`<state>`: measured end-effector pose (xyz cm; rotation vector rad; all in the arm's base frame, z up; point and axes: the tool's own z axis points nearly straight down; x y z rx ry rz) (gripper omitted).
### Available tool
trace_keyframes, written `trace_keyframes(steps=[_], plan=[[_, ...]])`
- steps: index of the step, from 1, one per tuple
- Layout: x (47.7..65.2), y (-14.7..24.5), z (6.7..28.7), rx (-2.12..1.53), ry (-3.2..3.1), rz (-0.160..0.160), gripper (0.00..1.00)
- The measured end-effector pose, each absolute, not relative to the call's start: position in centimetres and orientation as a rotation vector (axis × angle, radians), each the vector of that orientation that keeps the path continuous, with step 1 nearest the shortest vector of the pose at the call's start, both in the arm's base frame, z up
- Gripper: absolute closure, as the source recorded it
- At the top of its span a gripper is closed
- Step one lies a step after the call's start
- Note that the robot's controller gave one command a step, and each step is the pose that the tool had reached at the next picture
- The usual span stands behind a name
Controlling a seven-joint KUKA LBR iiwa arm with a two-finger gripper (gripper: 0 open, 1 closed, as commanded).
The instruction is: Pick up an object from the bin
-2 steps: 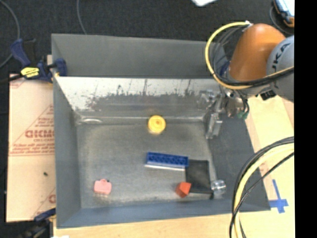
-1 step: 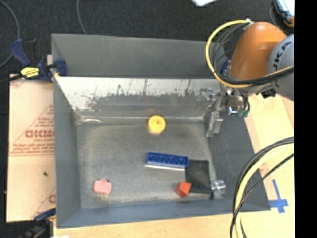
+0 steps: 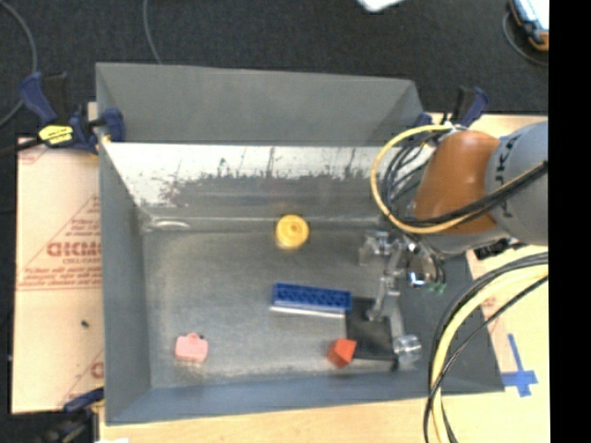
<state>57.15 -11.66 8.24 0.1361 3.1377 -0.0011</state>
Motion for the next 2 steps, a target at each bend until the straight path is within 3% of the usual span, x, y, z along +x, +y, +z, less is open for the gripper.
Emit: trace_keyframes(steps=[1,2], plan=[[62.0,-6.1,7.6,0.1,3.125,-0.001,0.0],[53.4,-7.5,7.2,0.271,3.123,-0.001,0.0]])
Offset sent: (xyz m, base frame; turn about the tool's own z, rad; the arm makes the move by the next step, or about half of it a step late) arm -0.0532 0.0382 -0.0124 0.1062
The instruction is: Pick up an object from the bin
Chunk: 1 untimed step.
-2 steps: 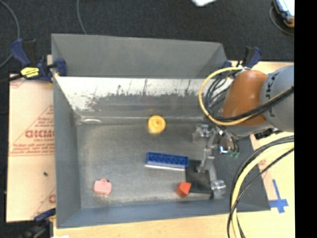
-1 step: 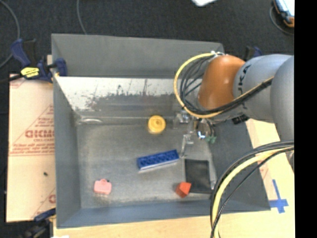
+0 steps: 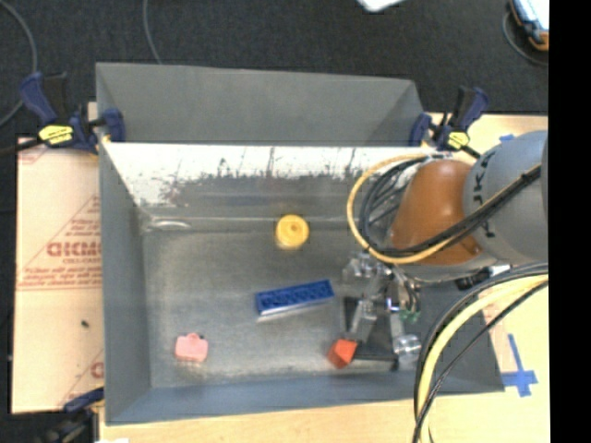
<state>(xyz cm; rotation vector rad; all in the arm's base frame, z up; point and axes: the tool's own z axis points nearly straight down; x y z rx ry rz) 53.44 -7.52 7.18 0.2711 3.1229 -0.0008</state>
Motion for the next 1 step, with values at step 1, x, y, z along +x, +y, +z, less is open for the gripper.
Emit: trace_keyframes(steps=[1], plan=[[57.35,-3.49,7.28,0.315,3.113,0.0,0.0]])
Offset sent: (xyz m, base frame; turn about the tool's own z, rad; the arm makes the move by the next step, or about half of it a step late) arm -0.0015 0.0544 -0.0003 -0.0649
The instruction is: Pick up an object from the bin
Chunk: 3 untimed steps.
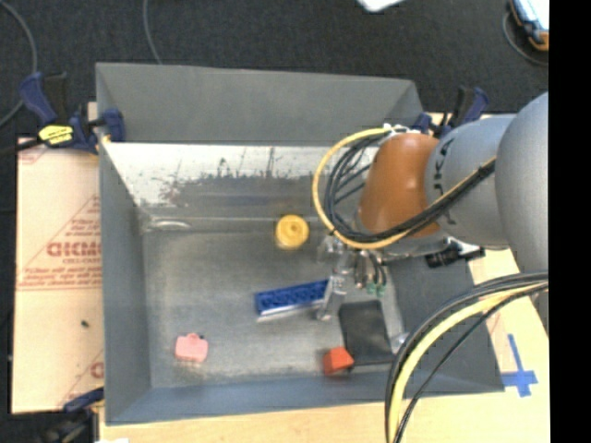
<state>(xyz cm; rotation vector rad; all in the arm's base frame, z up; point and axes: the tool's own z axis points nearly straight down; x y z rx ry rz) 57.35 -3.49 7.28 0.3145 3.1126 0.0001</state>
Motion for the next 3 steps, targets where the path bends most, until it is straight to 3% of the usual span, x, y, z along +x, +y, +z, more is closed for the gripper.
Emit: trace_keyframes(steps=[1,2,3], plan=[[53.36,-2.18,7.18,0.168,3.128,-0.003,1.0],[53.37,-2.18,7.19,0.167,3.128,-0.003,0.0],[53.37,-2.18,7.18,0.165,3.128,-0.003,0.0]])
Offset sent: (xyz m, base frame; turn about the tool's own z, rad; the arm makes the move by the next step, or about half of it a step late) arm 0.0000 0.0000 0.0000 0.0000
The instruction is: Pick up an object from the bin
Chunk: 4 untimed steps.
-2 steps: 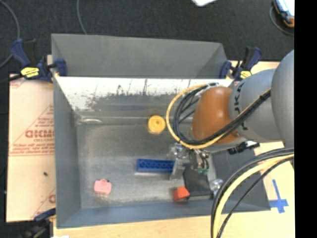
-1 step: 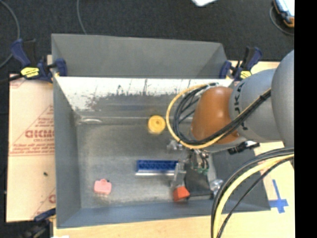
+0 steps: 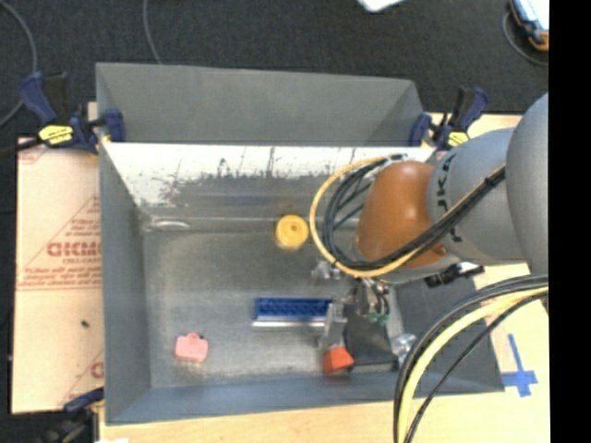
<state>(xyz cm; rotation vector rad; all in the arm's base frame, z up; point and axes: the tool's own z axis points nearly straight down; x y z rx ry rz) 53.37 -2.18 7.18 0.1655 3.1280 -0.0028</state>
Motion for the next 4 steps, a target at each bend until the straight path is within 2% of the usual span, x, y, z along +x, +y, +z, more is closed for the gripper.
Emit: trace_keyframes(steps=[1,2,3,4], plan=[[48.5,1.2,7.2,0.146,3.132,-0.003,0.0],[51.0,2.8,7.1,0.314,3.114,-0.003,1.0],[51.0,2.7,7.1,0.312,3.114,-0.003,1.0],[50.6,2.2,14.6,0.283,3.121,-0.003,0.0]])
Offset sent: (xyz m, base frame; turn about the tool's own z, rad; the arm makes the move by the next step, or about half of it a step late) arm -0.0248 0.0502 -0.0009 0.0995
